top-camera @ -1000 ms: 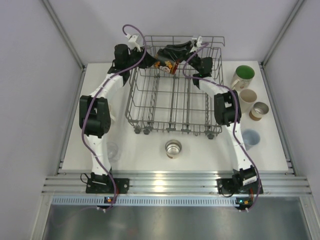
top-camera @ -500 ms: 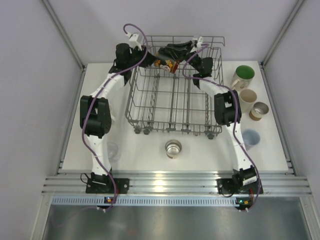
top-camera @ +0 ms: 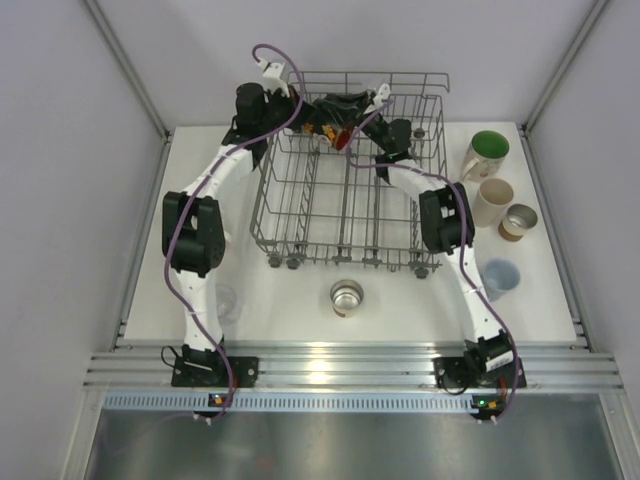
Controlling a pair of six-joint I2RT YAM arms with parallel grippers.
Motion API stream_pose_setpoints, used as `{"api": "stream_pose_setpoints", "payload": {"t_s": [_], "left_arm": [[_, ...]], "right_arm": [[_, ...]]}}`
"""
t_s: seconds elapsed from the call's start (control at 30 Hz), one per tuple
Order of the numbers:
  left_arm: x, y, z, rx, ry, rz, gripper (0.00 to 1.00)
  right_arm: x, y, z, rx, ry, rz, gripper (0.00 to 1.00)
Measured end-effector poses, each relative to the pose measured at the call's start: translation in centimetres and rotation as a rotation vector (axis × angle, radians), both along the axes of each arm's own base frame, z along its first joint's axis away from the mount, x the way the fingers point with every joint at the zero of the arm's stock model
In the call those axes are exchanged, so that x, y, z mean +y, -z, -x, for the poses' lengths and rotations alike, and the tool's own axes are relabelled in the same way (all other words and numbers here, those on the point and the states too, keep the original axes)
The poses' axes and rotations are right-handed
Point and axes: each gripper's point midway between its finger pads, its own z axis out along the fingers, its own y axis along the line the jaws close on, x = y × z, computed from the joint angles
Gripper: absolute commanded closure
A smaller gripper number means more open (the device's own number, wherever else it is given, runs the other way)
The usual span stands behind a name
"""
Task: Load the cups into the dish rack
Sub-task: Place the cup upside down on the dish rack
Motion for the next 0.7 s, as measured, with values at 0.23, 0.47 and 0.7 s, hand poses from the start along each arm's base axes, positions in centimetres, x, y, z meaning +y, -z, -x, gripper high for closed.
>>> {"api": "stream_pose_setpoints", "payload": {"t_s": [0.23,0.47,0.7], "left_arm": [[-0.7,-0.6,0.1,-0.027,0.009,0.001,0.97],[0.7,-0.4,-2.4,0.025,-0.099,0.025,0.68],[2.0,2.0,-4.6,0.156,-0.156,0.072,0.62]], "right_arm": [[-0.9,2.5,-1.0,0.015,0.064,-0.001,1.0],[-1.6,3.0,0.0,-0.001,0.076,-0.014,1.0],[-2.5,3.5,1.5,0.054,0.09,0.007,0.96]]}}
